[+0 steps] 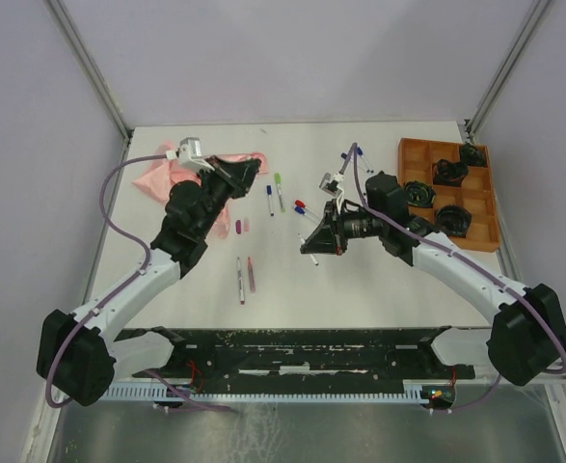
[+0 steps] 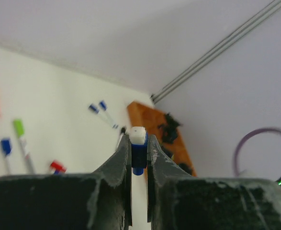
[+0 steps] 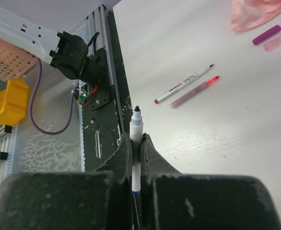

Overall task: Open the pen caps
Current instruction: Open the pen cap from the pen, then place the pen cap at the center of the board.

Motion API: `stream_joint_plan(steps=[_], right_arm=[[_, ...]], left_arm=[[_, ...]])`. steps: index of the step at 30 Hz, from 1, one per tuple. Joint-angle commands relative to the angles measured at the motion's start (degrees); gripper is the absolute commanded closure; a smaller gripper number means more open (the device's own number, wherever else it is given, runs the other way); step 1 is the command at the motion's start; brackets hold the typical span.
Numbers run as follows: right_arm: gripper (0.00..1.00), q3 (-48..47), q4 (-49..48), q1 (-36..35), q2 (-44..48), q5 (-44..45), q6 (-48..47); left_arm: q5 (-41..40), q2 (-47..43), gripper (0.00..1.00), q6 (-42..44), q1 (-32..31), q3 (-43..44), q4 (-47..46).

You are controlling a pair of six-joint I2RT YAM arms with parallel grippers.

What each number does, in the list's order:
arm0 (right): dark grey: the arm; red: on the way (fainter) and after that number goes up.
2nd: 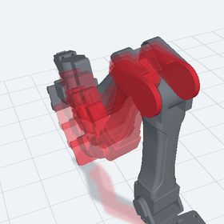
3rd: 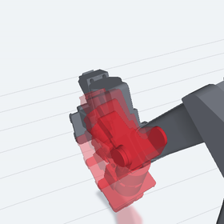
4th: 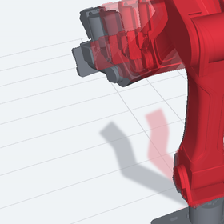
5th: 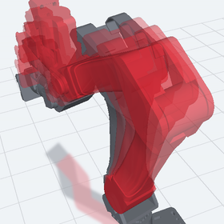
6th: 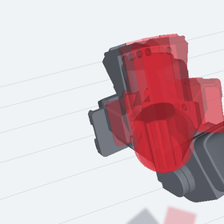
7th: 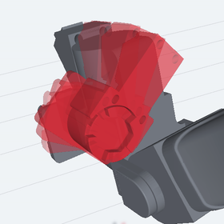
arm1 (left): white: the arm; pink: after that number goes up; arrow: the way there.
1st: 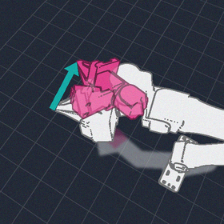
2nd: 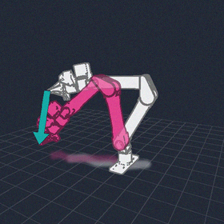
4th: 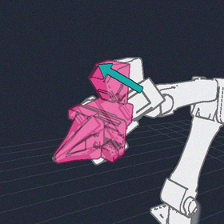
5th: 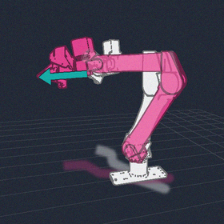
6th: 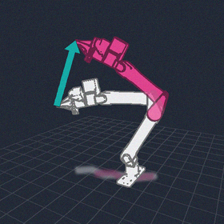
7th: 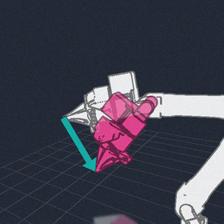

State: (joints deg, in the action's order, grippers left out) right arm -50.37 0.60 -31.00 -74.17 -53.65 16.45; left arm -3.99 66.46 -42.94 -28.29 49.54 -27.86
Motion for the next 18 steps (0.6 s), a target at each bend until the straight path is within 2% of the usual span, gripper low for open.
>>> stream_joint_plan(steps=[1, 5, 8, 18], right_arm=[[1.0, -5.06, 7.99, 1.66, 3.96, 1.18, -9.84], [1.0, -4.67, 8.2, 3.24, 4.82, 1.96, -10.96], [0.99, -4.85, 8.66, 3.58, 4.27, 2.14, -11.47], [0.98, -4.68, 8.79, 4.24, 4.12, 2.62, -11.94]], left_arm=[[3.07, -2.5, 0.97, 3.16, 0.03, -7.89, 6.74], [2.55, -0.94, 0.97, 2.61, -0.03, -12.02, 11.97], [0.12, 3.13, 0.97, 2.64, -0.28, -11.6, 17.66], [-13.35, 22.91, 0.97, 6.68, -3.61, 2.74, 33.74]])
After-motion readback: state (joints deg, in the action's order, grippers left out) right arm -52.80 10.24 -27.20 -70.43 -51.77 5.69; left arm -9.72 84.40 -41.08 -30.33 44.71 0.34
